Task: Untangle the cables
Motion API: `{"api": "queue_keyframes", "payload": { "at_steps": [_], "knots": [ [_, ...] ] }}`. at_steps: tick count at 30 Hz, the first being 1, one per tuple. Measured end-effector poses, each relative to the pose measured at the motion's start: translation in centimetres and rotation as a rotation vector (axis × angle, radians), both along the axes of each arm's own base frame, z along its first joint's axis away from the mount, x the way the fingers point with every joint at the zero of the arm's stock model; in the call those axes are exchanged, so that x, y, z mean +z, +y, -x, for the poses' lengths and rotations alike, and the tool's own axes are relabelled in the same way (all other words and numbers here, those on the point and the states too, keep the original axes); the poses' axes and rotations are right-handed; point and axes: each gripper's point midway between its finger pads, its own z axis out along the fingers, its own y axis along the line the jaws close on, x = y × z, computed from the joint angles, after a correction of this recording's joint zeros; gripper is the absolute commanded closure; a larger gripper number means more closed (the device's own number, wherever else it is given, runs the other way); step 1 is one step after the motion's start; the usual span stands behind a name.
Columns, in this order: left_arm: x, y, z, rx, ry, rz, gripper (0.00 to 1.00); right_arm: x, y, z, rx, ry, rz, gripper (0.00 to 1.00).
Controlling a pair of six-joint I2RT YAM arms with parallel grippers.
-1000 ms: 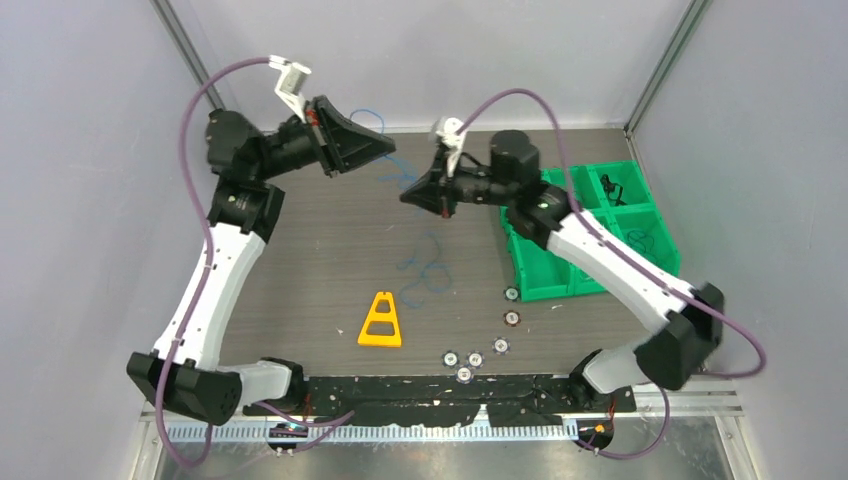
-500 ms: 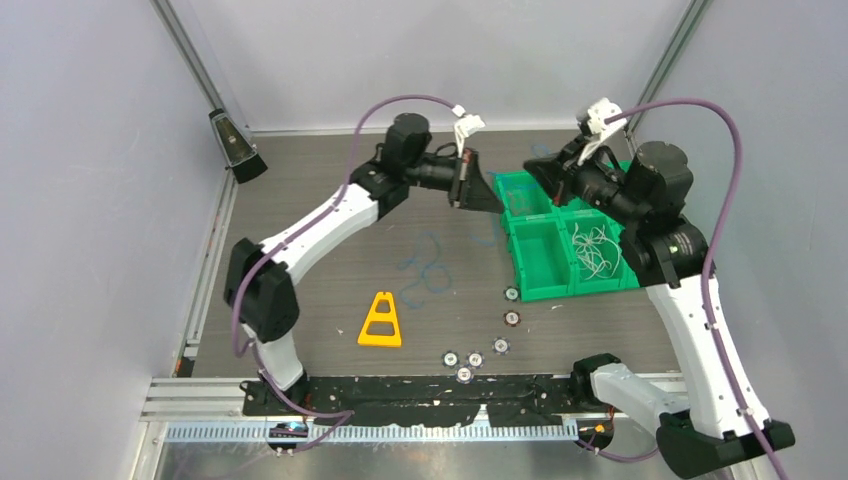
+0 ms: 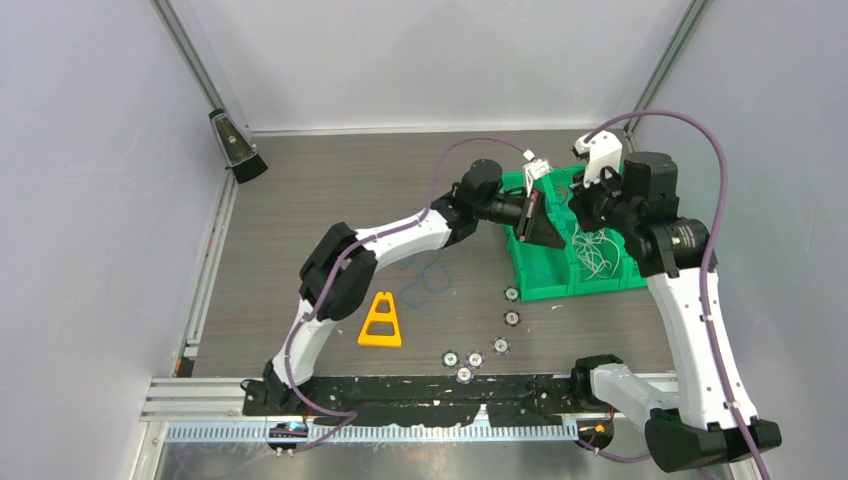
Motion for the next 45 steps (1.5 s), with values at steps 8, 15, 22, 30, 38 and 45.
{"api": "queue_keyframes", "payload": {
  "at_steps": [8, 15, 22, 30, 38, 45],
  "knots": [
    [-3.6, -3.1, -4.1, 0.136, -0.176, -0.042, 0.84, -6.0, -1.6, -1.2, -0.008, 0.241, 0.090, 0.95],
    [-7.8, -1.9, -5.6, 0.174, -0.298, -0.180, 0.40, -8.8, -1.4, -0.8, 0.029, 0.381, 0.088, 0.94],
    [-8.8, 1.7, -4.1, 0.146, -0.357, -0.266, 0.11, -9.0, -1.1, -0.6, 0.045, 0.390, 0.072, 0.95],
    [-3.0, 7.1, -3.4, 0.159, -0.403, -0.209, 0.00, -11.9, 0.0, 0.4, 0.096, 0.497, 0.025, 0.95],
    [-5.3, 11.8, -3.7, 0.173, -0.350, -0.272, 0.00, -14.3, -0.9, 2.3, 0.099, 0.600, 0.067, 0.95],
    [-6.5, 15.6, -4.1, 0.223, -0.298, -0.328, 0.01, -15.4, -1.5, 4.4, 0.113, 0.677, 0.093, 0.94]
  ]
}}
